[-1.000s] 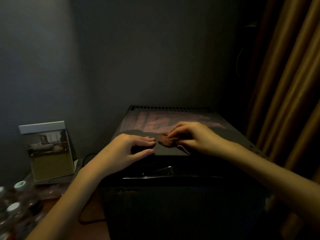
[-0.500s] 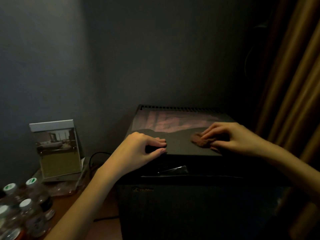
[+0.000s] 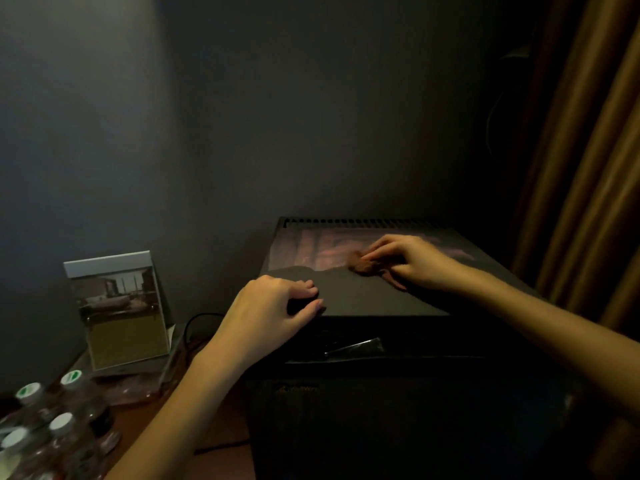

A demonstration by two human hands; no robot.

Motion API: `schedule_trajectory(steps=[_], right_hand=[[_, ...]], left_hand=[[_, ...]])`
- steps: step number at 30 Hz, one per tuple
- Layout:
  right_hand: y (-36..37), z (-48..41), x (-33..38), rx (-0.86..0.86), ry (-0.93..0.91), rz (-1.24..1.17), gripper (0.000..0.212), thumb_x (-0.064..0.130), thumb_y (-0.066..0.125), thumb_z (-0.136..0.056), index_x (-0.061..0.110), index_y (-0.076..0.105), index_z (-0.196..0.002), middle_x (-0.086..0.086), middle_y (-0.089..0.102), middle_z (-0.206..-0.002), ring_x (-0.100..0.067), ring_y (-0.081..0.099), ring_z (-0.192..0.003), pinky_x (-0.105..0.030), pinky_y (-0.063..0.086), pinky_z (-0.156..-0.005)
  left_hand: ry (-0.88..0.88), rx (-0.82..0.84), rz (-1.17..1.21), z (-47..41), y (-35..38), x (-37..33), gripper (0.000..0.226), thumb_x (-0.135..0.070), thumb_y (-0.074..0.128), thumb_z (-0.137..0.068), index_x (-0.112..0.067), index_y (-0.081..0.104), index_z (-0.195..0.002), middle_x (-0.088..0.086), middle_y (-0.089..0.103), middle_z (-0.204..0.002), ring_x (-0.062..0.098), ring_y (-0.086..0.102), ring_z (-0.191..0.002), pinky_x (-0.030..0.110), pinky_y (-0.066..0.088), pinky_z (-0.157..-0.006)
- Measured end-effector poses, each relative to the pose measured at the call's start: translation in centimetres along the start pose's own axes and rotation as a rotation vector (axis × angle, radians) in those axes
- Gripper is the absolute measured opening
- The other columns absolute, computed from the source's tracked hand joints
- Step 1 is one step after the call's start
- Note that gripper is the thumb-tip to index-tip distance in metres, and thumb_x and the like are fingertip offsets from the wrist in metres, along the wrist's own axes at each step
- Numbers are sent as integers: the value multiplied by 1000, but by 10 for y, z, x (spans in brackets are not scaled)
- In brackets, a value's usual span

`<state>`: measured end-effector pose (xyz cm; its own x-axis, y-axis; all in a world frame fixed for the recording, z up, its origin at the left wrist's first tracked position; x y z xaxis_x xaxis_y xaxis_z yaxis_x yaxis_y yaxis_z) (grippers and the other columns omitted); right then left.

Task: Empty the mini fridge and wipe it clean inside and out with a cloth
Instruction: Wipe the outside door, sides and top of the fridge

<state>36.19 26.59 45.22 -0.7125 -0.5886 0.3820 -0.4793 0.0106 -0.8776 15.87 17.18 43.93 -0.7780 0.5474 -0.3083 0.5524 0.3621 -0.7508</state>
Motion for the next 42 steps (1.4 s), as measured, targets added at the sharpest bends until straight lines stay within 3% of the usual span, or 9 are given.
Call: schedule_trajectory(steps=[5, 12, 17, 21, 24, 27, 35, 38, 42], right_hand=[[-50, 56, -42, -42, 363, 408, 29, 17, 66, -85, 32, 72, -110, 7, 66, -112, -14, 63, -100, -34, 52, -85], [11, 20, 70, 90, -73, 149, 29, 18, 72, -84, 31, 73, -110, 8, 68, -111, -8, 64, -100, -29, 50, -86], [43, -46, 98, 77, -171, 98, 28, 16, 66, -88, 25, 73, -113, 4, 66, -117, -14, 62, -106, -32, 49, -89], [29, -44, 68, 39, -11, 140, 32, 9, 64, -83, 25, 74, -109, 0, 71, -108, -14, 65, -101, -31, 51, -82], [-2, -23, 18, 25, 223, 294, 23, 20, 66, -85, 32, 76, -102, 2, 75, -95, -14, 68, -92, -26, 46, -68], [-18, -2, 8, 124, 343, 381, 15, 34, 71, -83, 34, 76, -97, 5, 75, -94, -14, 68, -86, -31, 55, -74], [48, -45, 126, 206, -282, 319, 27, 19, 63, -89, 31, 73, -111, 5, 65, -118, -16, 62, -106, -36, 50, -85], [67, -74, 133, 223, -329, 96, 30, 13, 61, -93, 24, 70, -118, 6, 61, -127, -10, 58, -112, -33, 48, -92], [70, -103, 115, 74, -222, 236, 23, 21, 65, -89, 27, 74, -109, 2, 63, -121, -20, 62, -106, -33, 48, -82]], left_hand=[[-2, 6, 37, -1, 1, -2, 26, -32, 68, -87, -23, 72, -112, -10, 70, -113, -6, 60, -108, 26, 51, -96], [13, -40, -10, 1, -3, -7, 21, -34, 64, -88, -24, 78, -99, -12, 74, -100, 1, 67, -94, 31, 57, -80], [32, -40, -11, 0, -7, -11, 28, -40, 55, -88, -25, 78, -96, -14, 74, -95, 1, 68, -87, 32, 57, -73], [3, -17, -16, 0, -5, -10, 34, -43, 51, -88, -24, 78, -98, -13, 74, -98, 2, 67, -90, 33, 57, -76], [-3, -11, -29, 0, -4, -10, 27, -38, 57, -90, -23, 78, -97, -12, 74, -100, 2, 68, -90, 31, 57, -76], [-3, -23, -46, -1, -4, -11, 24, -35, 59, -91, -22, 78, -97, -11, 74, -98, 4, 68, -89, 27, 57, -75], [-16, -97, -103, 2, -13, -12, 31, -39, 52, -87, -22, 76, -77, -8, 70, -72, 9, 64, -66, 29, 50, -55], [-18, -102, -139, 1, -14, -14, 31, -38, 52, -87, -21, 76, -77, -8, 70, -73, 10, 64, -67, 30, 51, -56], [-26, -109, -133, 1, -13, -12, 29, -37, 54, -87, -22, 77, -78, -8, 71, -75, 10, 65, -70, 27, 50, -56]])
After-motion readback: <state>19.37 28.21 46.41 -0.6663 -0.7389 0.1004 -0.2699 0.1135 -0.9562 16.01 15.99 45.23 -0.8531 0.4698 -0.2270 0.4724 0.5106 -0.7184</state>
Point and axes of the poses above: each hand's wrist, its own z-axis away from the middle knuckle, its own y-axis out of the palm, x = y × z, the point moved 8 cm from there along -z, towards the middle knuckle
